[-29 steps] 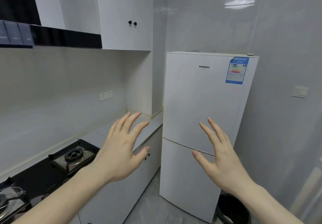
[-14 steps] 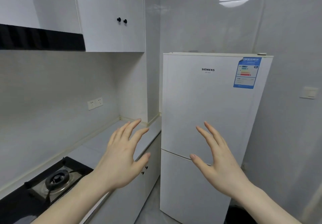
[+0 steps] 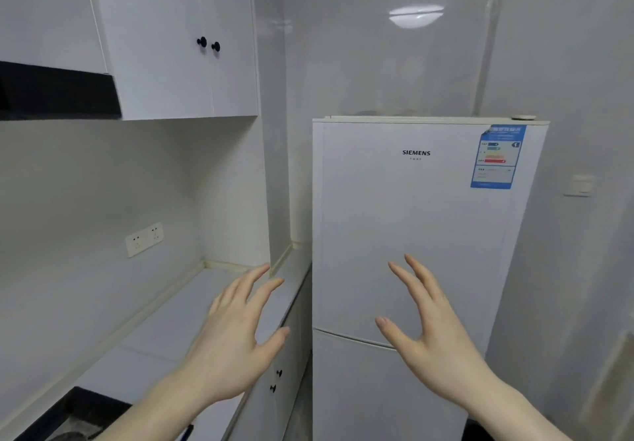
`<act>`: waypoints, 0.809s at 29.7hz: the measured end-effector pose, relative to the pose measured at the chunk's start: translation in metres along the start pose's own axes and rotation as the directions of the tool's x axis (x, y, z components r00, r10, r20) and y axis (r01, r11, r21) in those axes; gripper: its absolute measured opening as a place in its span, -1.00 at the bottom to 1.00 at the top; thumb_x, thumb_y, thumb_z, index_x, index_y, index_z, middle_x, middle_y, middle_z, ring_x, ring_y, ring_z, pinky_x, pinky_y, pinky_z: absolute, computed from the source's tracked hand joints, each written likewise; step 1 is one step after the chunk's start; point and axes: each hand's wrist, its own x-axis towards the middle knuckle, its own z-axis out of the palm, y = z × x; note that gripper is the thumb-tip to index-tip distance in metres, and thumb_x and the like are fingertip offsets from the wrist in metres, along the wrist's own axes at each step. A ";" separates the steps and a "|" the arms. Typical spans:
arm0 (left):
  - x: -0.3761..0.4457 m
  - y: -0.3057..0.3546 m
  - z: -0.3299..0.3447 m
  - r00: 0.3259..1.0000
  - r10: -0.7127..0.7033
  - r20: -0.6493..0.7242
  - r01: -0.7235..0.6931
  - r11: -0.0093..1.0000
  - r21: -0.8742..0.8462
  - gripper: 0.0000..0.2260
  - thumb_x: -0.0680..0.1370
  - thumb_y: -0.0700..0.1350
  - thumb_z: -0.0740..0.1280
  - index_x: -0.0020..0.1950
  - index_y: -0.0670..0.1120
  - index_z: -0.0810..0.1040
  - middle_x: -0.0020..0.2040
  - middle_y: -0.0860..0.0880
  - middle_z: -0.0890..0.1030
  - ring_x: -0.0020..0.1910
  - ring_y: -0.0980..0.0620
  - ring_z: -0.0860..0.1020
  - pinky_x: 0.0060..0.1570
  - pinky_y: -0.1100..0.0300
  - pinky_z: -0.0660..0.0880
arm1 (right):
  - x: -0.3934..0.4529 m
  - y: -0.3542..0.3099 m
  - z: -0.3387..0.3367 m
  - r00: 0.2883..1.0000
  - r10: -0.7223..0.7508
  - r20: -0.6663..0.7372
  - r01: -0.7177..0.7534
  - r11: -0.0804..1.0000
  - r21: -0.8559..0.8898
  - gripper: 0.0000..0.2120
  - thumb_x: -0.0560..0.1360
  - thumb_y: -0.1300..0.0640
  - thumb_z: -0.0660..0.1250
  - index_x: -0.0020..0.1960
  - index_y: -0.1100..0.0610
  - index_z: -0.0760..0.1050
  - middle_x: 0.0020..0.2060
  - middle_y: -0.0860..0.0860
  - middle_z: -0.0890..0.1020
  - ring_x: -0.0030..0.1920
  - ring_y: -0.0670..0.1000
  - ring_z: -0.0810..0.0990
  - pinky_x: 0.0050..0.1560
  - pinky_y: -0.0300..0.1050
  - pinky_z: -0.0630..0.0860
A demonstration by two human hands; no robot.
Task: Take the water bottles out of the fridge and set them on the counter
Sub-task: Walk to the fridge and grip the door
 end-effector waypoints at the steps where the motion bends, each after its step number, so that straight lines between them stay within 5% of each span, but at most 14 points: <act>1: 0.008 -0.004 0.002 1.000 0.011 0.005 -0.011 1.000 -0.017 -0.42 0.57 0.27 0.22 0.56 0.27 0.13 0.62 0.27 -0.03 0.60 0.15 0.04 0.54 0.10 0.10 | 0.004 0.002 0.001 1.000 0.012 -0.007 -0.012 1.000 -0.012 -0.29 0.57 -0.18 0.38 0.59 -0.36 0.07 0.57 -0.48 -0.10 0.58 -0.35 -0.05 0.52 -0.16 0.11; 15: 0.149 -0.008 0.059 0.995 0.103 -0.002 -0.103 0.989 -0.104 -0.40 0.56 0.20 0.35 0.56 0.20 0.23 0.60 0.19 0.12 0.56 0.10 0.16 0.54 0.06 0.17 | 0.084 0.076 -0.007 0.991 0.066 -0.113 -0.069 0.997 -0.026 -0.28 0.57 -0.13 0.40 0.60 -0.32 0.10 0.59 -0.43 0.00 0.59 -0.31 0.01 0.50 -0.21 0.09; 24: 0.258 -0.020 0.128 0.999 -0.051 0.013 0.053 0.979 -0.198 -0.41 0.59 0.16 0.35 0.58 0.06 0.27 0.57 0.12 0.22 0.53 0.09 0.25 0.45 0.22 0.18 | 0.159 0.174 -0.026 0.989 0.079 -0.127 -0.083 0.996 -0.025 -0.29 0.56 -0.12 0.41 0.59 -0.31 0.13 0.60 -0.38 0.01 0.61 -0.24 0.02 0.51 -0.17 0.09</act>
